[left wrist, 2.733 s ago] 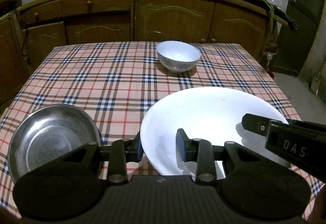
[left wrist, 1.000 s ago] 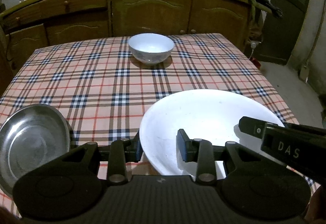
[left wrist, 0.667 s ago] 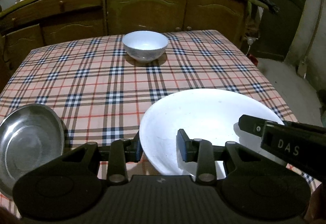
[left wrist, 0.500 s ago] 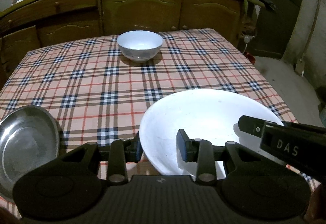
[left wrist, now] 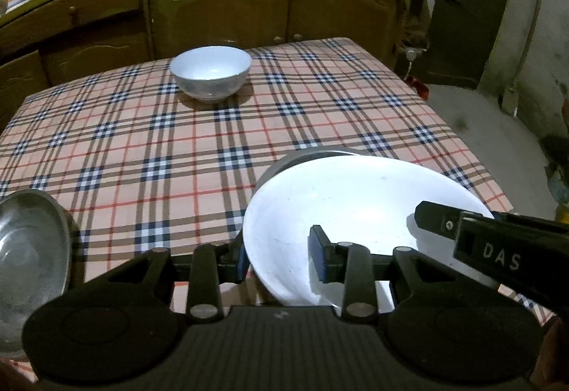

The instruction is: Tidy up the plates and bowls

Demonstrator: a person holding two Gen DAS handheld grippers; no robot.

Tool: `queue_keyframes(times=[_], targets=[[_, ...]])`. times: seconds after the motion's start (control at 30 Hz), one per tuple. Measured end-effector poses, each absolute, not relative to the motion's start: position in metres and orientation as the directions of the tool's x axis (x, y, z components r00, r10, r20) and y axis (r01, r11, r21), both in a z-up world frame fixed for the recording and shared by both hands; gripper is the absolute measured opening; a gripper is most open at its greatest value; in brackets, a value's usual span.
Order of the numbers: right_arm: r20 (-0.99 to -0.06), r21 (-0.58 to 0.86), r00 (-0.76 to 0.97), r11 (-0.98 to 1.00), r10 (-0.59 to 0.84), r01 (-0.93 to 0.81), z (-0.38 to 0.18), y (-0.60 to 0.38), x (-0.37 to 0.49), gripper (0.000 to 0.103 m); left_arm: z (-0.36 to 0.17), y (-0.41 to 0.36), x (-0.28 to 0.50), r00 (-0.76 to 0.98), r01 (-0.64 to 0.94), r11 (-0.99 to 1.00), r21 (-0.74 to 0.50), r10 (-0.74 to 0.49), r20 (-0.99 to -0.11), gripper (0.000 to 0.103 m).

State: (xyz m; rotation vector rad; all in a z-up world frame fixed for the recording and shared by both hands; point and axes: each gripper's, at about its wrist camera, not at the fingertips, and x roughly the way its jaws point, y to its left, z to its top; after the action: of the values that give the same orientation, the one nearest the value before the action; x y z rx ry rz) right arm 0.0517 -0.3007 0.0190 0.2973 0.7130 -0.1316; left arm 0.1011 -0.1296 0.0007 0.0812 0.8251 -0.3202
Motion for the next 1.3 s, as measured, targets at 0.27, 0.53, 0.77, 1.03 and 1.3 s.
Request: queue_keyframes(times=[0.27, 0.53, 0.77, 1.03, 1.3], targets=[[-0.673, 0.233, 0.739, 0.944, -0.017, 0.233, 0.011, -0.306, 0.053, 0.023, -0.006, -0.134, 0.105, 0.614, 0.319, 0.947, -0.044, -0.242, -0.751, 0.035], [-0.699, 0.238, 0.715, 0.940, -0.009, 0.245, -0.003, -0.308, 0.061, 0.023, -0.016, -0.136, 0.114, 0.581, 0.328, 0.944, -0.037, -0.233, -0.780, 0.036], [-0.708, 0.243, 0.706, 0.934, -0.013, 0.261, -0.008, -0.314, 0.066, 0.023, -0.014, -0.141, 0.117, 0.592, 0.345, 0.938, -0.015, -0.231, -0.772, 0.036], [-0.716, 0.252, 0.698, 0.928, -0.013, 0.275, -0.014, -0.320, 0.067, 0.023, -0.015, -0.150, 0.118, 0.599, 0.378, 0.925, 0.034, -0.216, -0.771, 0.039], [-0.716, 0.251, 0.698, 0.929, -0.011, 0.273, -0.015, -0.321, 0.068, 0.023, -0.018, -0.153, 0.117, 0.609, 0.404, 0.911, 0.077, -0.205, -0.766, 0.045]])
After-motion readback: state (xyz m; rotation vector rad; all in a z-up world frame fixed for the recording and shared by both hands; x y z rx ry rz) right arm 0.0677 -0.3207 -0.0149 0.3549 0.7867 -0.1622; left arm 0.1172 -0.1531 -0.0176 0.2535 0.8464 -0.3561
